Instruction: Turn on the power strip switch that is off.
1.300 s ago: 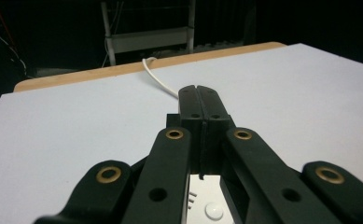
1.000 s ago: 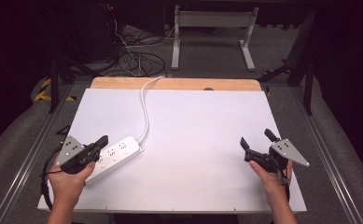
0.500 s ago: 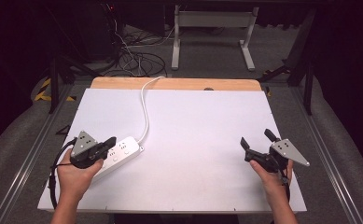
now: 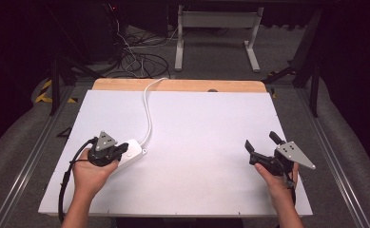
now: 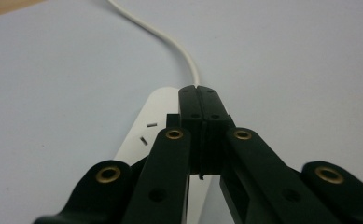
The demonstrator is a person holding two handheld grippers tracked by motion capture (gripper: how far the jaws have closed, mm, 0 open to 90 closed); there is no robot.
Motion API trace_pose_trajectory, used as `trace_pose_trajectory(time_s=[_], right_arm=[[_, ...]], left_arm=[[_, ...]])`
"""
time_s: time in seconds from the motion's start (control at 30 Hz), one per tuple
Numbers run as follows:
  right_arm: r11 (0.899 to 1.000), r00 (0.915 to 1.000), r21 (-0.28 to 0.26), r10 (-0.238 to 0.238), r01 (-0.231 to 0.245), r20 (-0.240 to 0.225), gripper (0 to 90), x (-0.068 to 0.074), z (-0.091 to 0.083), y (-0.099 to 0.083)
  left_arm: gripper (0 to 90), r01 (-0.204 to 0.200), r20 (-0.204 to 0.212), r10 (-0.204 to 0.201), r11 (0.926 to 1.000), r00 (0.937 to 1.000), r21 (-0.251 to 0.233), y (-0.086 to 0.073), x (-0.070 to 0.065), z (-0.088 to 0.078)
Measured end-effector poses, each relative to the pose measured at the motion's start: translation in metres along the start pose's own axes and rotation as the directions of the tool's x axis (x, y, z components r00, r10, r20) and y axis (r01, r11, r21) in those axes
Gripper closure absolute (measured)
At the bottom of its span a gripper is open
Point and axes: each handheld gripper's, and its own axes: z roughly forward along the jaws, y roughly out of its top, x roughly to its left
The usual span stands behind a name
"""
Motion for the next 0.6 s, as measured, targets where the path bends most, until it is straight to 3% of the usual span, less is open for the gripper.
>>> trace_pose_trajectory(time_s=[0.6], right_arm=[[1.0,1.0,0.016,-0.001,0.001,0.0,6.2,0.001,0.001,-0.001]], left_arm=[[90.0,-0.01,-0.005,0.011,0.9927,0.9999,0.12,0.001,-0.001,0.015]])
